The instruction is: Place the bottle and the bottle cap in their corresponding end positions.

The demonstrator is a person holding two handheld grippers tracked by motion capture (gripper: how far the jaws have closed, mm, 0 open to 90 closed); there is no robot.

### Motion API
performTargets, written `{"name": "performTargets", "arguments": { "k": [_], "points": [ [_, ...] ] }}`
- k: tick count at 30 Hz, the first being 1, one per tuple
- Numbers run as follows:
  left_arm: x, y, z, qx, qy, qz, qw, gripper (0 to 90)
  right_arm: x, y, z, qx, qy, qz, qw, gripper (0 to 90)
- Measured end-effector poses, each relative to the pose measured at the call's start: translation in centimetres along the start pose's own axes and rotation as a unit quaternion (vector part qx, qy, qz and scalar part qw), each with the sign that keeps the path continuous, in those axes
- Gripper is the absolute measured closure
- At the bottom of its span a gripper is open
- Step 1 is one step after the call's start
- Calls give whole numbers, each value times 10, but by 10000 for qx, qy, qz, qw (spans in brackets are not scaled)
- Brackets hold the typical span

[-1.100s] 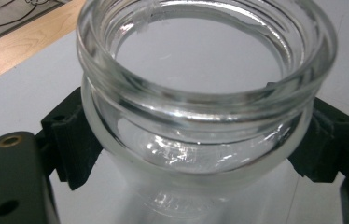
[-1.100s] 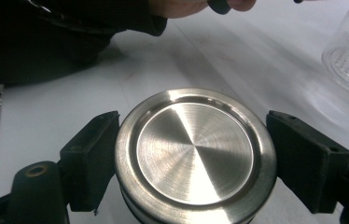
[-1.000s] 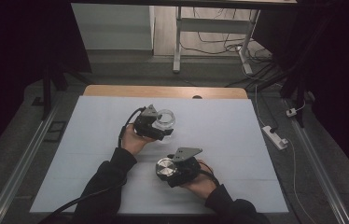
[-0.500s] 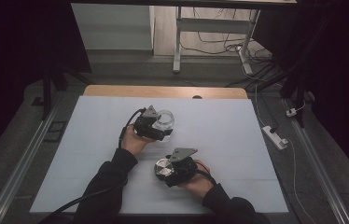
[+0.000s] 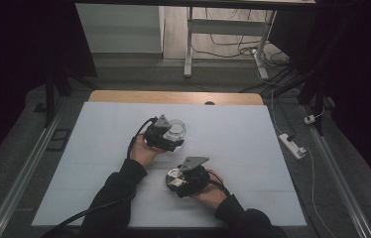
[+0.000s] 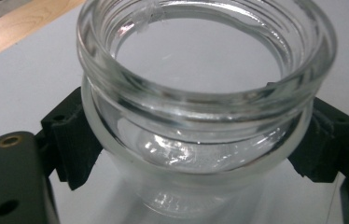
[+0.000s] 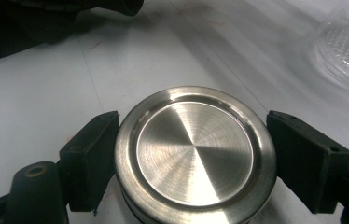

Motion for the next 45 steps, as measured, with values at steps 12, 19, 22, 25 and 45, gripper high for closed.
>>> {"name": "performTargets", "arguments": {
  "k": [12, 19, 22, 25, 45],
  "points": [
    [1, 3, -3, -69, 5, -133, 9999, 150, 0, 0, 2, 169, -6, 34, 9999, 152],
    [-6, 4, 0, -194, 29, -71, 9998, 84, -6, -2, 4, 325, -105, 53, 9994, 124],
    [-9, 5, -2, -186, 138, -111, 9997, 45, -9, -2, 5, 339, -151, 60, 9993, 117],
    [-13, 5, -5, -260, 123, -267, 9992, 28, -11, -2, 6, 325, -167, 73, 9993, 103],
    [-34, -9, -25, -182, 208, -258, 9993, 0, -25, 1, 10, 405, -228, 102, 9989, 61]
  ]
}}
Point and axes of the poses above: each handheld gripper's, and its own axes: x roughly forward along the jaws, z roughly out of its top, y roughly to its left, the point moved 4 cm from there along x, roughly forward along the jaws, and after that the axes turned 15 degrees about y, right-handed, at the moved point
